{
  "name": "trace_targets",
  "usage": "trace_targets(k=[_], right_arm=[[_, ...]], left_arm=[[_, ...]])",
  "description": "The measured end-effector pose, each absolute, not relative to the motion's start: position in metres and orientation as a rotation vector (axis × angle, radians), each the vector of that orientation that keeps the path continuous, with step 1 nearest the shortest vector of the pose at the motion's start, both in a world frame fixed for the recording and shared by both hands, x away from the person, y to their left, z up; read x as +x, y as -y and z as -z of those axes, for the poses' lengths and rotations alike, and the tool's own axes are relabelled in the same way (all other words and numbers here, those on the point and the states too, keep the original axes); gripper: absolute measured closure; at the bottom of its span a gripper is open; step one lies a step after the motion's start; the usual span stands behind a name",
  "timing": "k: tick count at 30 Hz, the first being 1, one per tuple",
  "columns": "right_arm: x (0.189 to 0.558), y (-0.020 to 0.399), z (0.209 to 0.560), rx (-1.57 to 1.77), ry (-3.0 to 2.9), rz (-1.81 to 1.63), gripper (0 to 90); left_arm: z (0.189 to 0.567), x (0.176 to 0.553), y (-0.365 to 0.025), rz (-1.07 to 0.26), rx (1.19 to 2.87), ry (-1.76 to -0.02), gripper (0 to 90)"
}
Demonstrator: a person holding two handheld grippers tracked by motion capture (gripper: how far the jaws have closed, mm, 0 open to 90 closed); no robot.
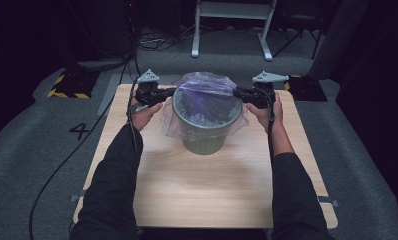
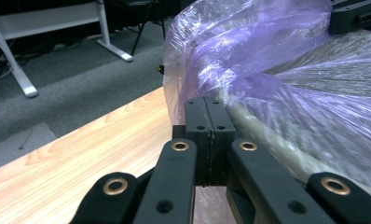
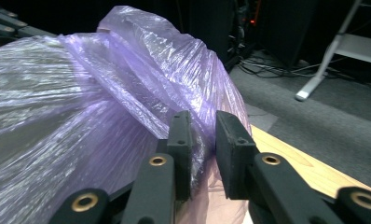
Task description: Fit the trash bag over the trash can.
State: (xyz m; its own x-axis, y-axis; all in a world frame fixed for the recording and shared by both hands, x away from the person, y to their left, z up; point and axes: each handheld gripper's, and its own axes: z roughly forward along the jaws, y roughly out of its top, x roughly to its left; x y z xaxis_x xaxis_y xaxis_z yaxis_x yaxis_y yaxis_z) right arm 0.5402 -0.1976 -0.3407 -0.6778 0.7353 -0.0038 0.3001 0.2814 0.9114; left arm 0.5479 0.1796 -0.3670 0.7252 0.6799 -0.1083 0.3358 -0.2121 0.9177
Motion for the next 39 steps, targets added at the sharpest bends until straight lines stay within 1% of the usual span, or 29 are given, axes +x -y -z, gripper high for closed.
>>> trace_targets(k=[7,11,12,16,17,18,19,20,22,23,24,27,36,39], right_arm=[[0.542,0.197,0.337,0.979,-2.164,-1.362,79.8],[0.535,0.198,0.334,0.981,-2.192,-1.346,80.0],[0.527,0.197,0.332,0.990,-2.197,-1.312,80.1],[0.516,0.199,0.326,0.986,-2.237,-1.296,80.4],[0.514,0.202,0.324,0.999,-2.215,-1.321,78.1],[0.514,0.202,0.324,0.999,-2.215,-1.321,78.1],[0.512,0.208,0.317,1.020,-2.135,-1.399,75.8],[0.512,0.210,0.316,1.026,-2.118,-1.411,76.9],[0.516,0.212,0.314,1.032,-2.104,-1.396,81.8],[0.516,0.212,0.314,1.032,-2.104,-1.396,81.8],[0.522,0.212,0.317,1.046,-2.108,-1.368,85.7],[0.528,0.213,0.322,1.059,-2.085,-1.359,90.0],[0.543,0.215,0.343,1.116,-2.098,-1.327,90.0],[0.547,0.216,0.360,1.152,-2.139,-1.318,90.0]], left_arm=[[0.370,0.550,-0.173,-0.353,1.834,-0.784,89.9],[0.370,0.543,-0.171,-0.345,1.857,-0.741,89.9],[0.370,0.540,-0.172,-0.328,1.864,-0.721,89.9],[0.367,0.533,-0.174,-0.337,1.880,-0.684,90.0],[0.366,0.532,-0.175,-0.350,1.880,-0.689,89.9],[0.366,0.532,-0.175,-0.350,1.880,-0.689,90.0],[0.363,0.533,-0.175,-0.356,1.880,-0.690,90.0],[0.362,0.533,-0.174,-0.355,1.879,-0.691,90.0],[0.362,0.533,-0.172,-0.358,1.881,-0.687,90.0],[0.361,0.534,-0.169,-0.361,1.889,-0.686,90.0],[0.360,0.534,-0.167,-0.368,1.892,-0.690,90.0],[0.361,0.538,-0.162,-0.377,1.899,-0.698,90.0],[0.377,0.547,-0.152,-0.372,1.920,-0.747,90.0],[0.383,0.548,-0.149,-0.328,1.891,-0.749,90.0]])
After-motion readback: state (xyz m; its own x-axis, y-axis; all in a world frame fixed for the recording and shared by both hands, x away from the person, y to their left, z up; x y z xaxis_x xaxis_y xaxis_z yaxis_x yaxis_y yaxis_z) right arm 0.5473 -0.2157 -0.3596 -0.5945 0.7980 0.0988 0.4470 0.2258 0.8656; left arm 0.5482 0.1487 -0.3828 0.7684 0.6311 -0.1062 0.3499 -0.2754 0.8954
